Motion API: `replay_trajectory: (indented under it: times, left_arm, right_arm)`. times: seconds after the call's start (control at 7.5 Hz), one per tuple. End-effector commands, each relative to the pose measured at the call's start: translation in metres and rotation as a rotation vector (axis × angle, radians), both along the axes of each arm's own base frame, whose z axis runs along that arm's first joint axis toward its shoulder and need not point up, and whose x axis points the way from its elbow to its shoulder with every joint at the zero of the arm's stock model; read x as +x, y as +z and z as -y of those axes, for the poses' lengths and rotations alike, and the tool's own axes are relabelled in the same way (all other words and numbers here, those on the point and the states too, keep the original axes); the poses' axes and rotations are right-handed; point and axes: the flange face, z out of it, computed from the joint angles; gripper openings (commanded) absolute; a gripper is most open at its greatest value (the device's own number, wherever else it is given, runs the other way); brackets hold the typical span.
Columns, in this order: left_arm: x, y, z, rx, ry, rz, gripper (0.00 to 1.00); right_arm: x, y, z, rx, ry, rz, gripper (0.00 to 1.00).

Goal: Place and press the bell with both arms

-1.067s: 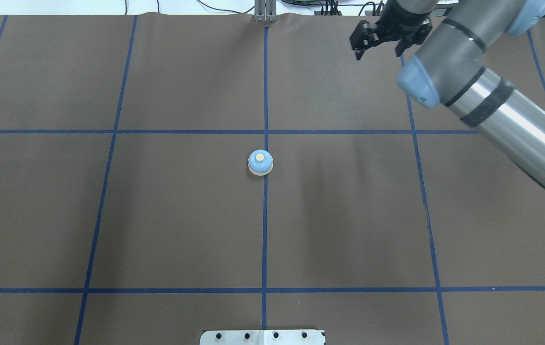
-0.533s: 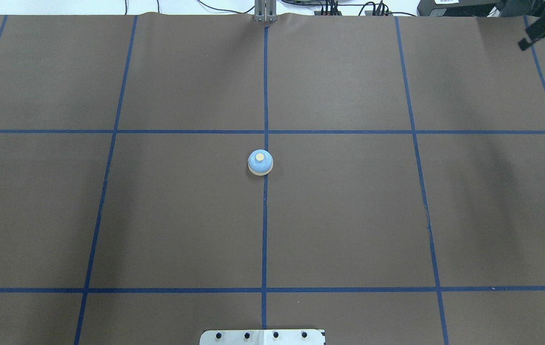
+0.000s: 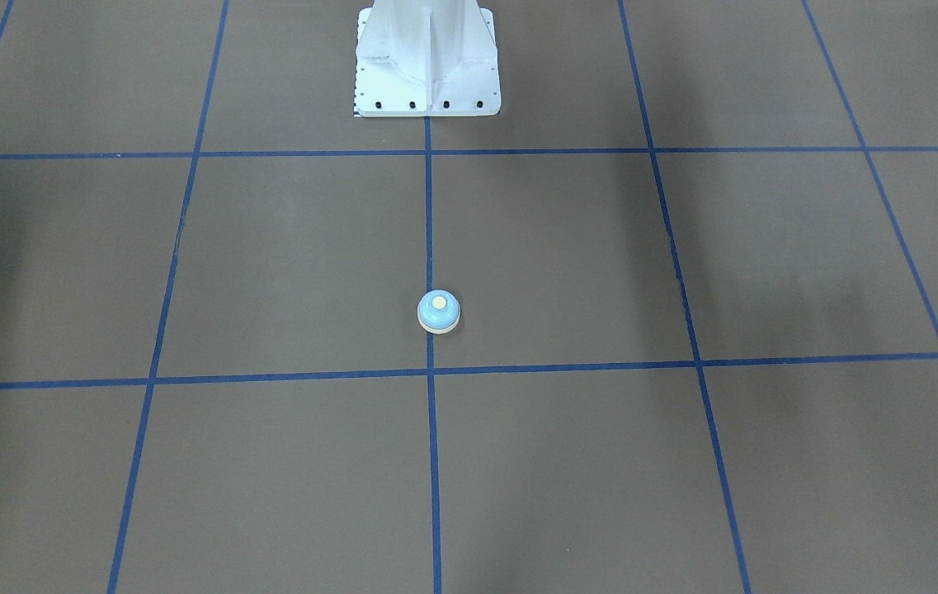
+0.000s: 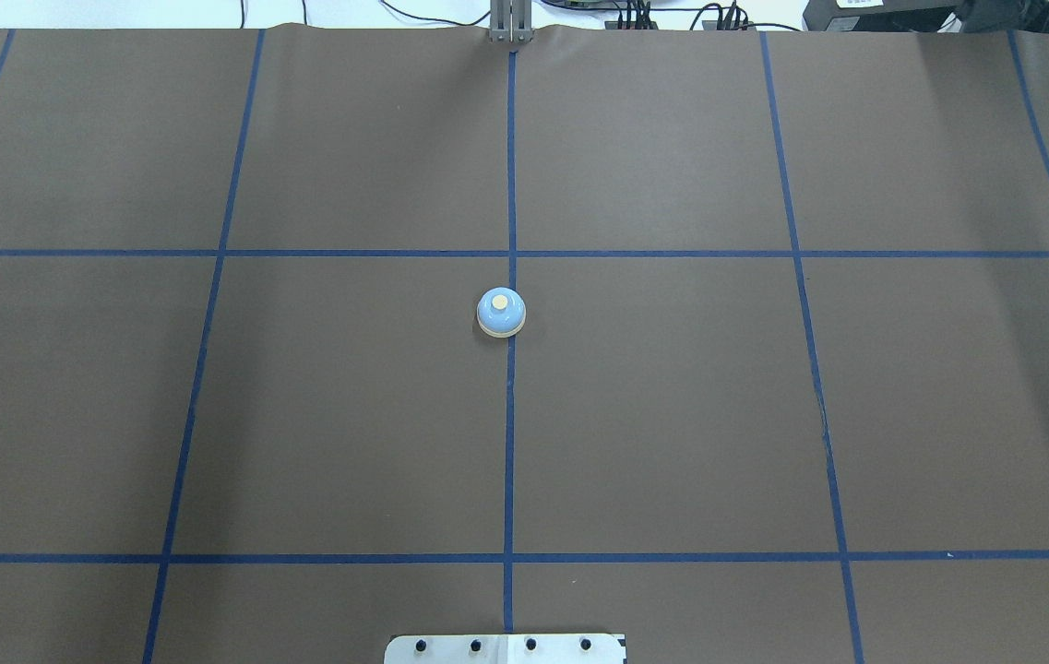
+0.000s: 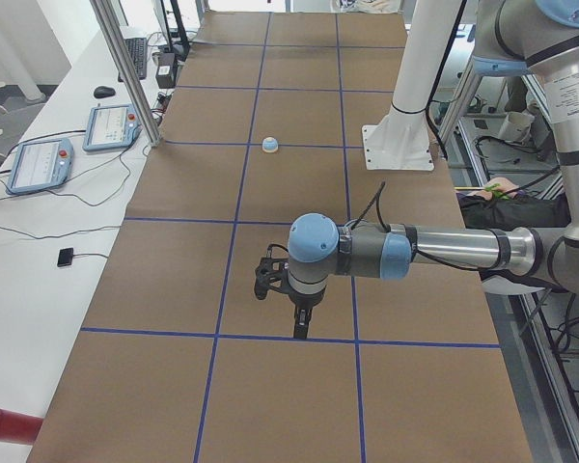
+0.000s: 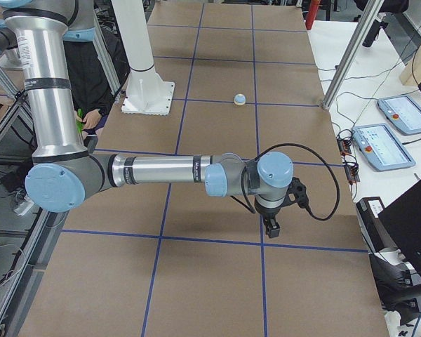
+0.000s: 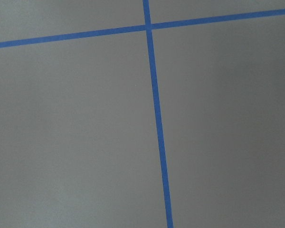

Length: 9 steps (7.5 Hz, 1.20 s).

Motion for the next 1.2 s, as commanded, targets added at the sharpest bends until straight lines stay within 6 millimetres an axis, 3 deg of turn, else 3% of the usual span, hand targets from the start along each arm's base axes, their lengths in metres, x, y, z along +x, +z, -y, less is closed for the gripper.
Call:
replay_trajectory:
  times: [0.0, 0.27, 0.53, 0.8, 1.07]
  left_arm:
    - [-0.002, 0.01, -0.012, -0.033, -0.006, -0.008, 1.0]
    - [-0.005, 0.008, -0.012, -0.029, -0.019, -0.001, 1.0]
    - [-0.01, 0.011, -0.016, -0.037, -0.031, -0.001, 1.0]
    - [-0.009, 0.013, -0.023, -0.043, -0.03, -0.001, 1.0]
    - [-0.009, 0.012, -0.023, -0.04, -0.031, -0.003, 1.0]
  right_arm:
    - [0.013, 0.034, -0.061, -0.056, 0.029, -0.055, 1.0]
    - [0.009, 0.018, -0.087, -0.098, 0.098, -0.041, 1.0]
    - [0.001, 0.002, -0.086, -0.096, 0.105, -0.042, 1.0]
    - [-0.021, -0.012, -0.076, -0.116, 0.107, -0.038, 1.0]
    - [-0.023, -0.012, -0.076, -0.116, 0.104, -0.038, 1.0]
